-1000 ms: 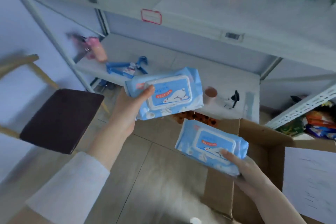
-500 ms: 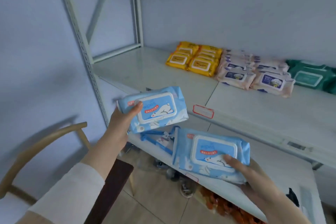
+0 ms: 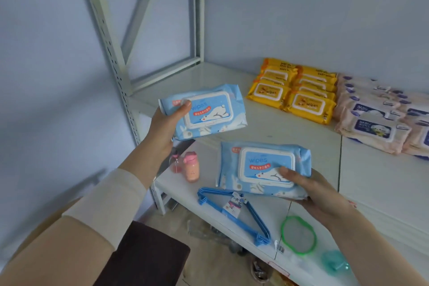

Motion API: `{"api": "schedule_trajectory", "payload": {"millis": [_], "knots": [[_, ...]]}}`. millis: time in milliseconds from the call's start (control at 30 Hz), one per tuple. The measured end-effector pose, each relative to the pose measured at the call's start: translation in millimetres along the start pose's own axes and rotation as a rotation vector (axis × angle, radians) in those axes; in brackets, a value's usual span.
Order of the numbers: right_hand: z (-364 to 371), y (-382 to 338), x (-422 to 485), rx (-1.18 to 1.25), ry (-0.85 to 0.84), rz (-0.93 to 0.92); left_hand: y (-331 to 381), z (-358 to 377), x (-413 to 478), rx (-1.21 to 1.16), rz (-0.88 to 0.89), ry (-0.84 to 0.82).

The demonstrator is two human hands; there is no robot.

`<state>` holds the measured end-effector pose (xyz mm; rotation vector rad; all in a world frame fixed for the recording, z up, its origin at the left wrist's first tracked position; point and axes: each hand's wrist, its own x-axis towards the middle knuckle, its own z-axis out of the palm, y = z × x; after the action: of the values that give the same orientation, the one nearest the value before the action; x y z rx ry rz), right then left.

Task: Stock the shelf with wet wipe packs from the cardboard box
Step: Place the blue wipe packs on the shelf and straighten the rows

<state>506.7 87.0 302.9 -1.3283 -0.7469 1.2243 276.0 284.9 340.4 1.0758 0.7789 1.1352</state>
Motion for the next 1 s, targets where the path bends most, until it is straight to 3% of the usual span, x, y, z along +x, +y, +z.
{"api": "schedule_trajectory", "payload": {"millis": [633, 1000], "knots": [[-6.2, -52.6, 233.2, 0.021, -0.006, -0.055, -68.8, 30.3, 289.4, 0.089, -0.068, -0.177], [27.9, -63.9, 377.0, 0.053, 0.072, -0.113, -100.3, 72.6, 475.6, 0.248, -0.094, -0.455]]}}
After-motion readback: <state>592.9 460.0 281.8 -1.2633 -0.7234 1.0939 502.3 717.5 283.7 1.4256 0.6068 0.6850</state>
